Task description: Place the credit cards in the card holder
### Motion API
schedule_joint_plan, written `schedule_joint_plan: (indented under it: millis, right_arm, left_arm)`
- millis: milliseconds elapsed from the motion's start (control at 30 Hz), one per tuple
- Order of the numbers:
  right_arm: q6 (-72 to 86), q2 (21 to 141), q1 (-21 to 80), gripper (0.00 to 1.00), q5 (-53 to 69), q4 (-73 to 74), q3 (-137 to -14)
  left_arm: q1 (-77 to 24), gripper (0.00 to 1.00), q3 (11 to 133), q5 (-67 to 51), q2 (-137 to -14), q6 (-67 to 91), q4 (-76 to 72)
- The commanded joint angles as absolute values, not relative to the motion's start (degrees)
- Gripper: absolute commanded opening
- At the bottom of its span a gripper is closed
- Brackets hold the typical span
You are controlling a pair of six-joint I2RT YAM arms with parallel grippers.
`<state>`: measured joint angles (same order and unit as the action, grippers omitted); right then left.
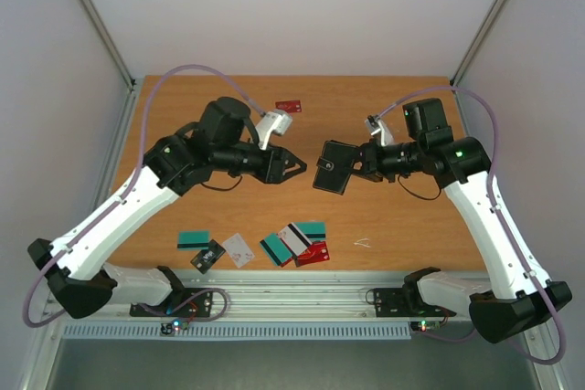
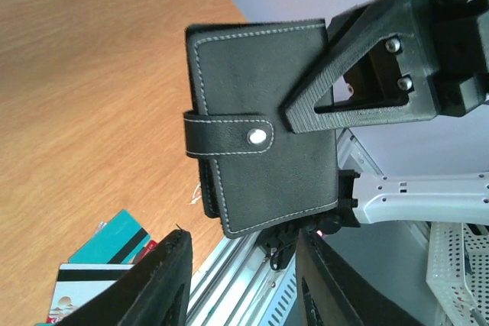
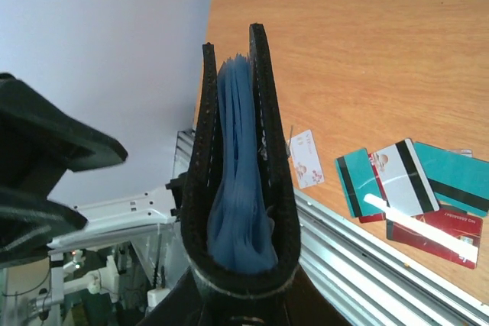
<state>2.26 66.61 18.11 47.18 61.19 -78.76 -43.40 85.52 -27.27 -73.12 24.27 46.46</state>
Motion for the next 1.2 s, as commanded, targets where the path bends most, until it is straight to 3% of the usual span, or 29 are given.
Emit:
schedule_joint_plan:
  millis: [0, 400, 933, 1067, 1167]
  right_arm:
    - [2.55, 67.09, 19.03, 0.01, 44.72, 63.16, -81.51]
    - [-1.49, 69.69, 20.21, 0.01, 41.72, 70.47, -86.86]
    - [2.09, 70.13, 20.91, 0.01, 45.11, 69.08, -88.15]
    - [2.77, 70.14, 20.92, 0.01, 47.52, 68.06, -88.07]
    - [3.27, 70.35, 20.92, 0.01, 49.47, 67.31, -88.15]
  left_arm:
    - [-47.90, 0.37, 87.28, -19.46, -75.19, 22.58, 46.74]
    - [-55.87, 0.36, 94.16, -10.24, -82.57, 22.54, 46.34]
    - [-57.22, 0.42, 96.91, -8.59, -88.30, 18.58, 47.49]
    - [-57.46, 0.41, 96.95, -5.80, -88.51, 17.17, 48.21]
    - [-57.57, 0.34, 97.16, -3.07, -88.52, 15.76, 48.65]
